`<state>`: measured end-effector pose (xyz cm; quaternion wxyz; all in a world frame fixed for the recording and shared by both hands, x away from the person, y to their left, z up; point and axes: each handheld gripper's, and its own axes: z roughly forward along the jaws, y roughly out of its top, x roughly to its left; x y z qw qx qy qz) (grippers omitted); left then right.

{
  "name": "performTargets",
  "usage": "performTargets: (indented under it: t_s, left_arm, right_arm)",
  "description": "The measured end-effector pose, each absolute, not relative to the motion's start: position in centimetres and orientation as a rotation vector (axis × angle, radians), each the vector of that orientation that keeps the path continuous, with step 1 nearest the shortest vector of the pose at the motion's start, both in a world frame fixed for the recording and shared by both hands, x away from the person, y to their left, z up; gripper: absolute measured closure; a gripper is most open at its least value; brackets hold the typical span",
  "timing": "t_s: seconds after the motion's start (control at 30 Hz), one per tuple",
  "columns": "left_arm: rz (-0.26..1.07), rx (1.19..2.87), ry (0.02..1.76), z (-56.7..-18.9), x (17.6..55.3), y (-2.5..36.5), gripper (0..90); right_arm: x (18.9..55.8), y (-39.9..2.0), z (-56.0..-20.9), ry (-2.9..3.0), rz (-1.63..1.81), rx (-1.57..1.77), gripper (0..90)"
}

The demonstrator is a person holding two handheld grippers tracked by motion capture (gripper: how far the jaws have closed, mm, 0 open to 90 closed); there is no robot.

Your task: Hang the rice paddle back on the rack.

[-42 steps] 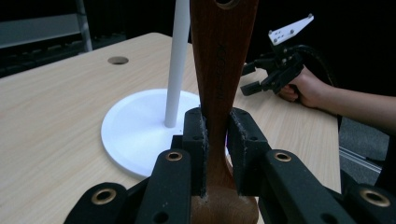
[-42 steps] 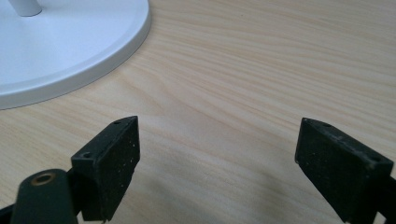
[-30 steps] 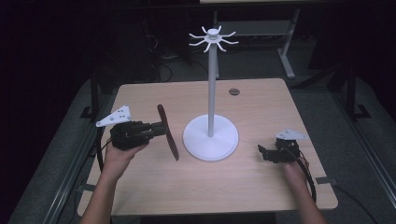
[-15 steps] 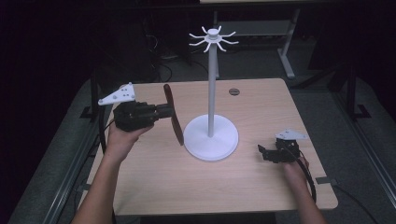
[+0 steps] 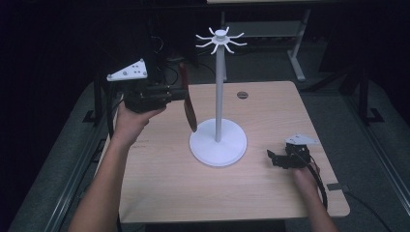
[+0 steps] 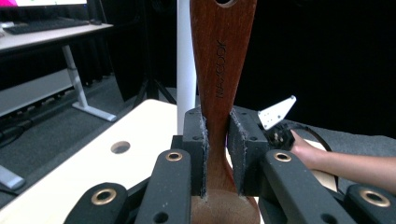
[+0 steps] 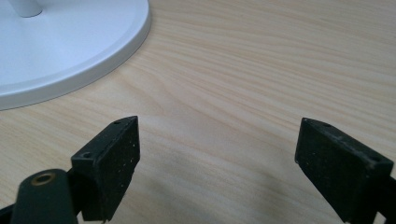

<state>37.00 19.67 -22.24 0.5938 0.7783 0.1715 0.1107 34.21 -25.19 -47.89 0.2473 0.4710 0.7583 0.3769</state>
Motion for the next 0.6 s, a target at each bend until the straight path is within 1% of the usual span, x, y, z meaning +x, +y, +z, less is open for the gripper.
performTargets:
  t_s: [0.33, 0.6]
  left_arm:
    - [0.263, 1.800, 0.379, -19.8, 38.7, 18.6, 77.5]
    - [0.266, 1.814, 0.378, -19.1, 39.7, 17.6, 77.5]
  right_arm:
    - [34.2, -25.2, -47.9, 2.069, 1.029, 1.283, 13.4]
    - [34.2, -25.2, -47.9, 2.069, 1.030, 1.285, 13.4]
